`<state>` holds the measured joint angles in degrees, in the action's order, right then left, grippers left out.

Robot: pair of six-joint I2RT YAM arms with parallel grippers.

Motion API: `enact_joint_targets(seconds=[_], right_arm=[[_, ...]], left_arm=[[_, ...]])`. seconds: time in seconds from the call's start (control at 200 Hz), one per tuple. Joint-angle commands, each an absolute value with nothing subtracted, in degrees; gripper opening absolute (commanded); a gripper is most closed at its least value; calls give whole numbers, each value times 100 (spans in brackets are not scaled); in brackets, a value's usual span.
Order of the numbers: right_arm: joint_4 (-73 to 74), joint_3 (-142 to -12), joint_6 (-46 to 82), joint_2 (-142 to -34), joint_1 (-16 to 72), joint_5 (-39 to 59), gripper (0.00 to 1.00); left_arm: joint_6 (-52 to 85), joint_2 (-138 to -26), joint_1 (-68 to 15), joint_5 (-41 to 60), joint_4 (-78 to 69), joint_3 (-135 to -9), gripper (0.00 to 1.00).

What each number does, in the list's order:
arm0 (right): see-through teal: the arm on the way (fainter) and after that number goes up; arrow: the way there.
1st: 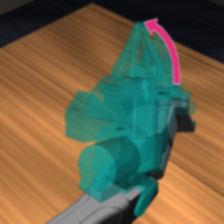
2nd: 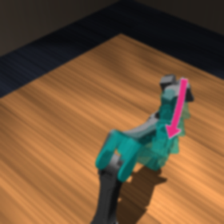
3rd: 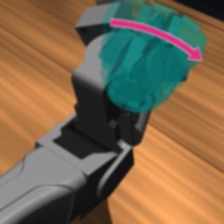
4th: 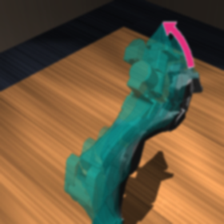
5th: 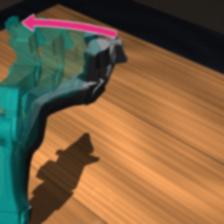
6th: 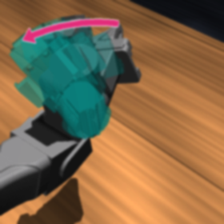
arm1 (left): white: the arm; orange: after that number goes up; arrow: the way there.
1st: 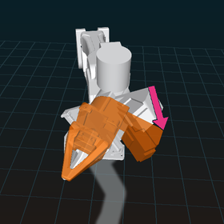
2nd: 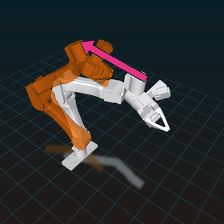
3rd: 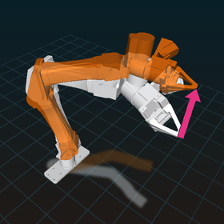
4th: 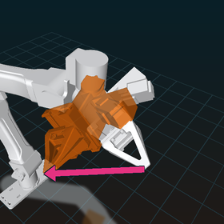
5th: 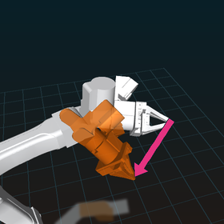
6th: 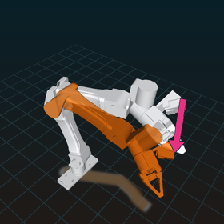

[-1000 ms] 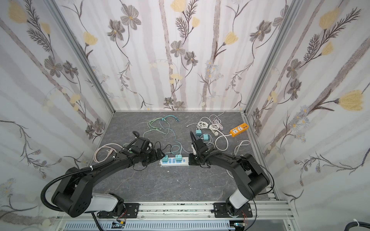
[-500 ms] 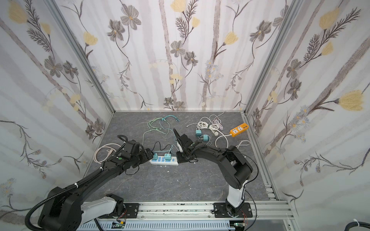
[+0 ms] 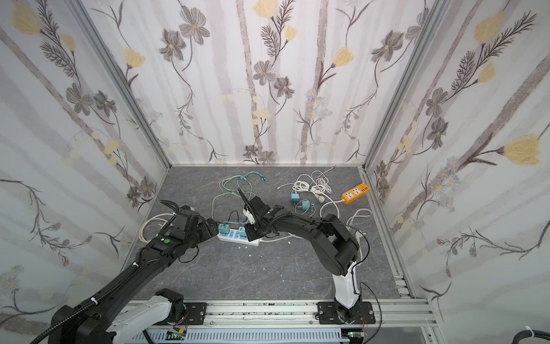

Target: Insert the plug

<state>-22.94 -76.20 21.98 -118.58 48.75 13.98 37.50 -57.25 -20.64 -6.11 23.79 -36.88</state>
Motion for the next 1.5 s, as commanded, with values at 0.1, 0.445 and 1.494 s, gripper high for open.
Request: enact_joint_targets(seconds=[0.1, 0.445, 1.494], right_arm=[[-1985, -6492, 2097, -10928, 4860, 961, 0], [-2365, -6721, 2087, -11477, 4755, 501, 0], [-2772, -5128, 1971, -8666, 3543, 998, 35]], left_arm=[[3724, -5766, -2105, -861, 2580, -3794, 100], [3977, -5979, -2101, -807, 2302, -3800, 100], [3191, -6425, -3481, -2299, 2379, -4680, 100]])
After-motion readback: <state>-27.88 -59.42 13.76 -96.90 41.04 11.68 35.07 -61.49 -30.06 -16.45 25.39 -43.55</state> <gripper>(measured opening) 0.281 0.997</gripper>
